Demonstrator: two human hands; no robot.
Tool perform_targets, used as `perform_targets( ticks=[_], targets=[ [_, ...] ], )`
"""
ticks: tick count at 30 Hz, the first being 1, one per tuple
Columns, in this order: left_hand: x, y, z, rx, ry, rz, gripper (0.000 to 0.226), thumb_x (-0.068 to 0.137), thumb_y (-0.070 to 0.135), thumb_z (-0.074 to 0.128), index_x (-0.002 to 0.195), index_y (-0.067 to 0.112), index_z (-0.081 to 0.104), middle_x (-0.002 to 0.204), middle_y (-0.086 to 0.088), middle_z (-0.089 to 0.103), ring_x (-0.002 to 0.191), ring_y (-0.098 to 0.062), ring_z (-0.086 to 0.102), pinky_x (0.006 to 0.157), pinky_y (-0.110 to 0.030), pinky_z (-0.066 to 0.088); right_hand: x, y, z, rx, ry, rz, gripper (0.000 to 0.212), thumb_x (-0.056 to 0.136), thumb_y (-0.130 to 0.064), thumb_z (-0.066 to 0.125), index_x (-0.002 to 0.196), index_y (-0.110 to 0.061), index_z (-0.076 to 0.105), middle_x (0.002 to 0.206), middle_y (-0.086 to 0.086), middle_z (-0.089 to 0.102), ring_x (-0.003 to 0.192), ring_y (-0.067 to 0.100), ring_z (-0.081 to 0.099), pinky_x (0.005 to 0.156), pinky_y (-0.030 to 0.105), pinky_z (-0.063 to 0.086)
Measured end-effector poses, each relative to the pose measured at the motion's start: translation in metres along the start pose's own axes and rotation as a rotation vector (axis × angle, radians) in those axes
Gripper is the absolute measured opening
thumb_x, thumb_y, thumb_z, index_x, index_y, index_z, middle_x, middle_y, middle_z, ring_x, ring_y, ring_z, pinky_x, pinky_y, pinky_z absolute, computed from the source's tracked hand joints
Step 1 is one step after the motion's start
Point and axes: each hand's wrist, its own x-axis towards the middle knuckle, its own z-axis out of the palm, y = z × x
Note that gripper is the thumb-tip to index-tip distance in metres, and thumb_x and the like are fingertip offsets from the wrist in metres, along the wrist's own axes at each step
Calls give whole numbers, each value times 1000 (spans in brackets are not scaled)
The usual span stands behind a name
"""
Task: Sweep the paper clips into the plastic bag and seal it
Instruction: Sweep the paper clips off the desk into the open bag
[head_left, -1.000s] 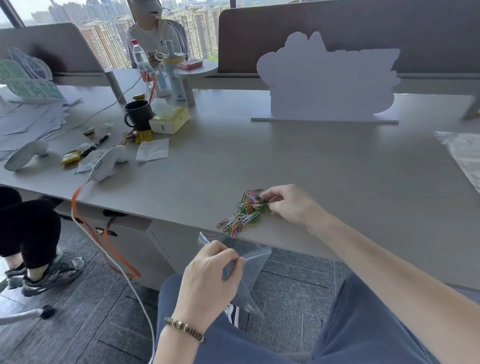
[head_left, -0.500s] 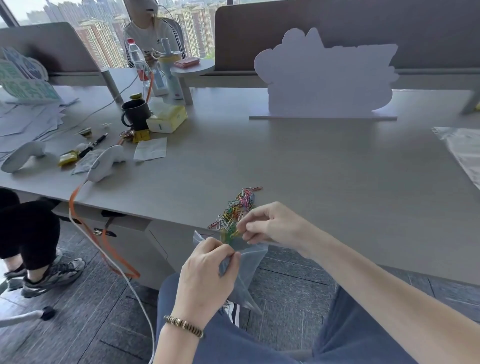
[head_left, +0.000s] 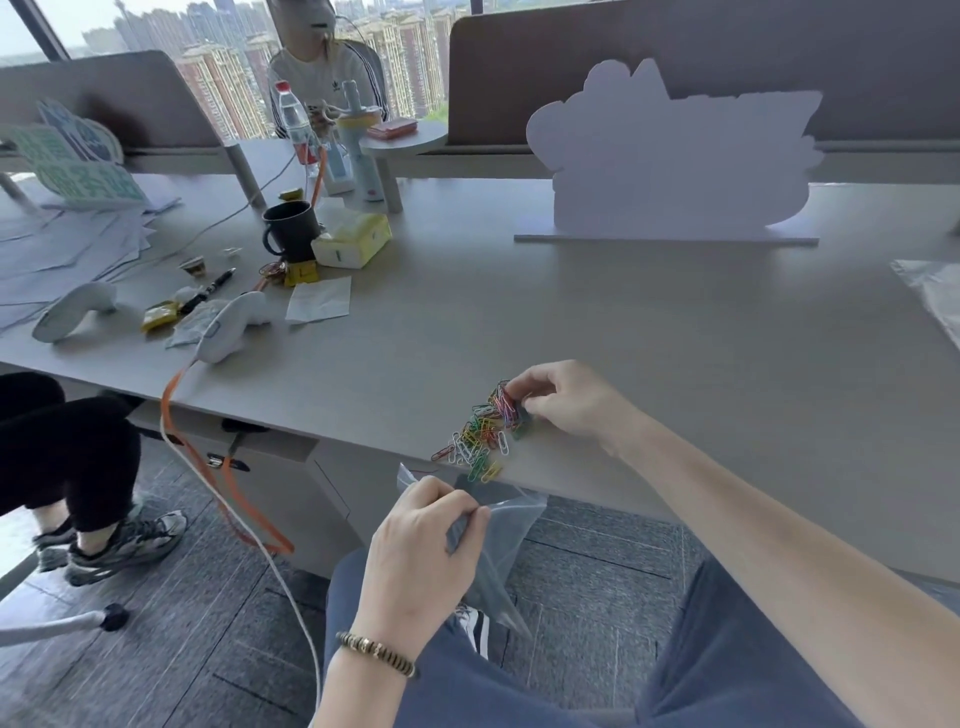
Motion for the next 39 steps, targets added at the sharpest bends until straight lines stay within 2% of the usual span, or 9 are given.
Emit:
perform_targets(
  ticks=[13, 16, 19, 21, 24, 26, 31, 37, 39],
  targets=[
    [-1, -4, -3, -9, 10, 0, 13, 85, 27, 73, 74, 20, 71, 78, 11, 59, 66, -9, 56, 56, -32, 53, -48, -14, 34, 297, -272, 20, 20, 96, -6, 57, 102, -11, 75, 101, 6, 77, 95, 18, 74, 93, 35, 57],
    [-1, -6, -4, -9, 16, 1, 13, 86, 27, 72, 74, 21, 71, 79, 11, 60, 68, -10, 58, 59, -32, 54, -40, -12, 20, 430, -162, 22, 21, 96, 4, 53, 101, 2, 73, 101, 16, 75, 88, 18, 71, 82, 27, 60],
    [-1, -7, -5, -14, 16, 1, 13, 85, 25, 73, 73, 21, 72, 78, 11, 60, 69, -9, 59, 59, -31, 54, -14, -1, 7, 323, 65, 17, 25, 95, 7, 49, 103, 2, 72, 94, 9, 72, 84, 18, 65, 76, 24, 56],
    [-2, -7, -6, -11, 14, 3, 13, 85, 24, 73, 73, 20, 72, 78, 12, 60, 68, -8, 59, 59, -30, 55, 4, 6, 3, 175, 151, 27, 27, 95, 3, 49, 111, -6, 70, 97, 4, 68, 85, 17, 62, 83, 27, 51],
    [-2, -7, -7, -12, 22, 0, 15, 85, 25, 73, 71, 21, 70, 77, 12, 59, 68, -8, 59, 58, -30, 54, 23, 9, 2, -43, 167, -1, 32, 94, -1, 50, 121, -9, 68, 116, 5, 71, 108, 19, 64, 102, 29, 46],
    [-2, -7, -8, -17, 32, 1, 17, 86, 28, 70, 70, 21, 69, 76, 12, 59, 68, -8, 59, 59, -30, 54, 29, 5, 5, -95, 129, -17, 34, 94, -1, 50, 122, -8, 68, 125, 7, 69, 119, 21, 62, 107, 27, 42],
    [-1, -8, -11, -11, 39, 8, 15, 85, 26, 71, 71, 20, 70, 76, 11, 60, 68, -9, 59, 59, -31, 54, 20, -8, 19, -71, -24, -70, 35, 95, 2, 47, 118, -11, 70, 122, 3, 71, 117, 17, 62, 102, 21, 41],
    [2, -12, -12, -8, 55, 6, 14, 85, 24, 72, 72, 19, 70, 77, 10, 60, 69, -11, 60, 60, -31, 54, -6, -15, 37, 187, -227, -66, 35, 98, 9, 39, 115, 1, 69, 118, 14, 70, 110, 25, 66, 99, 32, 52],
    [2, -14, -14, 3, 52, 5, 14, 85, 24, 73, 72, 19, 71, 77, 9, 60, 69, -11, 60, 60, -32, 53, -15, -14, 41, 289, -294, -48, 35, 100, 7, 38, 114, 2, 69, 110, 11, 70, 102, 21, 66, 94, 29, 55]
  ],
)
